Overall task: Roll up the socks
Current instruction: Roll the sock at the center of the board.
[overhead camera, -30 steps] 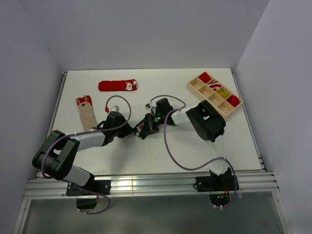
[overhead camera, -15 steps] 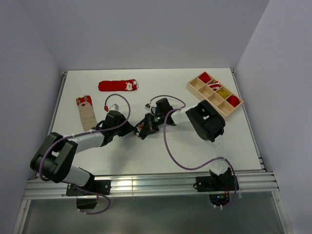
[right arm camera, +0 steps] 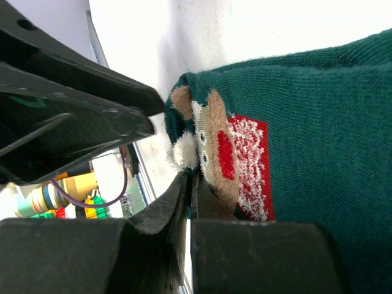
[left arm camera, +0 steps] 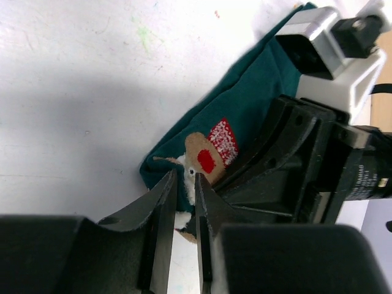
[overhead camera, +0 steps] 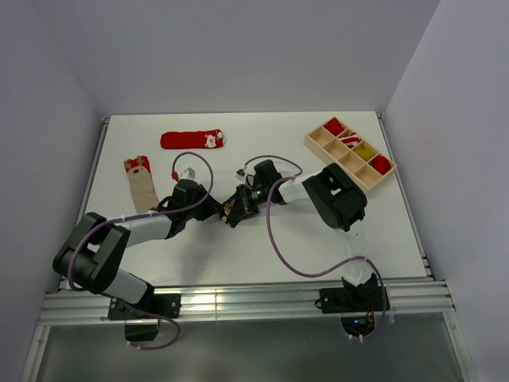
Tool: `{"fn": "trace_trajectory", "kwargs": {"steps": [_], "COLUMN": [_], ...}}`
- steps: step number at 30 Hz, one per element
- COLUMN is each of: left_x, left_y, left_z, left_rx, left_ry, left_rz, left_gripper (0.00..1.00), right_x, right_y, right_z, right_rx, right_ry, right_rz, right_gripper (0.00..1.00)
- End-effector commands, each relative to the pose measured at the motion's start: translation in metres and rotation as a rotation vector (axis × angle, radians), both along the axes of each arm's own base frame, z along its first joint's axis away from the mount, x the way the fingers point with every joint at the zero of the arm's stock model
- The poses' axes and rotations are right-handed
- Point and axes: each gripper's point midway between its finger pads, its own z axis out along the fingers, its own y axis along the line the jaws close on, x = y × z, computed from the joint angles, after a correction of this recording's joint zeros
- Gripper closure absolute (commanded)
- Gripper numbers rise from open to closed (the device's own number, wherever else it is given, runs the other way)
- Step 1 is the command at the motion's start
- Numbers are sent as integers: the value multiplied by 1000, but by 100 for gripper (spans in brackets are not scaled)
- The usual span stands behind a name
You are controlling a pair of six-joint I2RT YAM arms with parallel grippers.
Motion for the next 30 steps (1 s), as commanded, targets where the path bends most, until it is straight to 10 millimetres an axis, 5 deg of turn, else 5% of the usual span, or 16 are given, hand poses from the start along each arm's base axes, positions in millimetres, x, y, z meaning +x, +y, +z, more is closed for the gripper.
{"fn": "trace_trajectory", "kwargs": {"steps": [1,15,30], "left_x": [4,-3,-14], "left_y": [-12,3,8], "left_z": [5,-45,-62], "left_rx": [-52,12,62], "left_ry": [-11,143,213], "left_rz": [-21,85,91], "left_gripper": [77,82,90], "right_x": [7,8,0], "right_y": [0,-6,-24], "right_z": [-9,-15,40], "right_rx": [-28,-98,-169], "right_ry": [2,-16,-265], "right_rz": [-16,-25,-53], "right_gripper": [100,100,69]}}
